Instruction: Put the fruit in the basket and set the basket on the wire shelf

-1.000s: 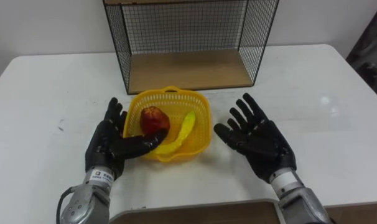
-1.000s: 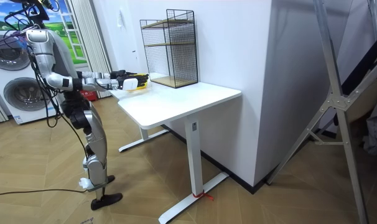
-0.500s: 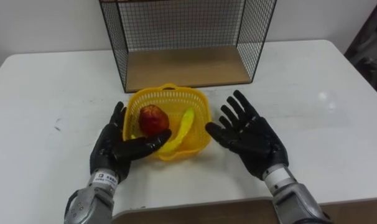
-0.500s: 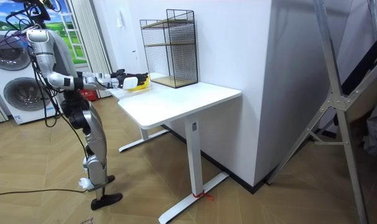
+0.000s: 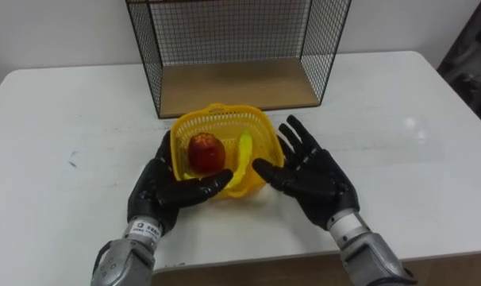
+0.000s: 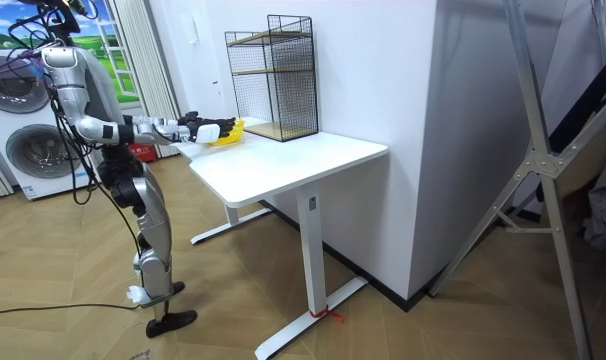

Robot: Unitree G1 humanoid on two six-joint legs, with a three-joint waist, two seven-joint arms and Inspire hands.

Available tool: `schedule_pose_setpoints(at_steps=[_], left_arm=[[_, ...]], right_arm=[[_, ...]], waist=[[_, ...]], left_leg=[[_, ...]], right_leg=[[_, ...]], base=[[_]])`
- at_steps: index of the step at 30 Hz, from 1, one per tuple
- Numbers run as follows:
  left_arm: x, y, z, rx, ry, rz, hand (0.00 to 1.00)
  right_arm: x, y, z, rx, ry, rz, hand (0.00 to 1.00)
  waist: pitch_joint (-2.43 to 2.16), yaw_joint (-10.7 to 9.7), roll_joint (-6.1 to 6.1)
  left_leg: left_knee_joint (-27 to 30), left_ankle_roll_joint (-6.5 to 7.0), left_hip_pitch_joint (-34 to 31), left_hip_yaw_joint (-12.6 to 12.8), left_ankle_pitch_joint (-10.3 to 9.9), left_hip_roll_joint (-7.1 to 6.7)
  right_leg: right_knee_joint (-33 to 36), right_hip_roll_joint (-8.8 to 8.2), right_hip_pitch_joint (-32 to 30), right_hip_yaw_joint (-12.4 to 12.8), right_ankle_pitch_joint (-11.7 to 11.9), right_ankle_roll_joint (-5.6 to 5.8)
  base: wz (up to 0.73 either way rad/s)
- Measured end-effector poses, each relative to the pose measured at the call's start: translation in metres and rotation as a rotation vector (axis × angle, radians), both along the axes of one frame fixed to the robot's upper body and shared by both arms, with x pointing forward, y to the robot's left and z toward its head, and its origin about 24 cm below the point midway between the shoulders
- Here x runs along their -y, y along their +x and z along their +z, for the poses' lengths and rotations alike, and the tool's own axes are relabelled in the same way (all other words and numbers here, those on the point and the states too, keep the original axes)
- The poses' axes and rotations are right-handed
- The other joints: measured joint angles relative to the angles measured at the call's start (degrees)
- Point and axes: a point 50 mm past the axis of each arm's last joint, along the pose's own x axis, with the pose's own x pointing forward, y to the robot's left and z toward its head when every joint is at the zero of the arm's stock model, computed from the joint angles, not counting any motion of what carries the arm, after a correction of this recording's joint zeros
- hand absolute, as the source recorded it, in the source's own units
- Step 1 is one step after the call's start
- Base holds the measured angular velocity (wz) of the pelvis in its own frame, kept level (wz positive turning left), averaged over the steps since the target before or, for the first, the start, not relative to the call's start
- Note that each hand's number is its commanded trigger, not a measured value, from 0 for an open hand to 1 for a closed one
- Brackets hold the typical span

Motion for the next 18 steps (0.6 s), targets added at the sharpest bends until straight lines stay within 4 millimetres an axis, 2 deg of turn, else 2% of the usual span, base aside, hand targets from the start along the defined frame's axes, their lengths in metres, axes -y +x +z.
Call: schedule_pose_setpoints(at_steps=[10, 18], left_arm=[[0.0041, 0.0014, 0.0018, 0.013, -0.01, -0.002, 0.0], [0.0064, 0.0022, 0.0028, 0.025, 0.02, -0.01, 0.0]], right_arm=[[-0.0058, 0.0055, 0.0033, 0.017, -0.044, 0.0, 0.0], [-0.0094, 0.0087, 0.0056, 0.048, -0.154, 0.023, 0.0]], waist=[[0.05, -0.11, -0.07], [0.23, -0.16, -0.38]], left_leg=[[0.03, 0.0, -0.75, -0.05, 0.0, -0.12], [0.04, 0.0, -0.86, -0.09, -0.01, -0.07]], right_leg=[[0.19, 0.09, -0.69, -0.01, 0.0, 0.0], [0.17, 0.06, -0.75, -0.03, 0.0, 0.0]], base=[[0.0], [0.0]])
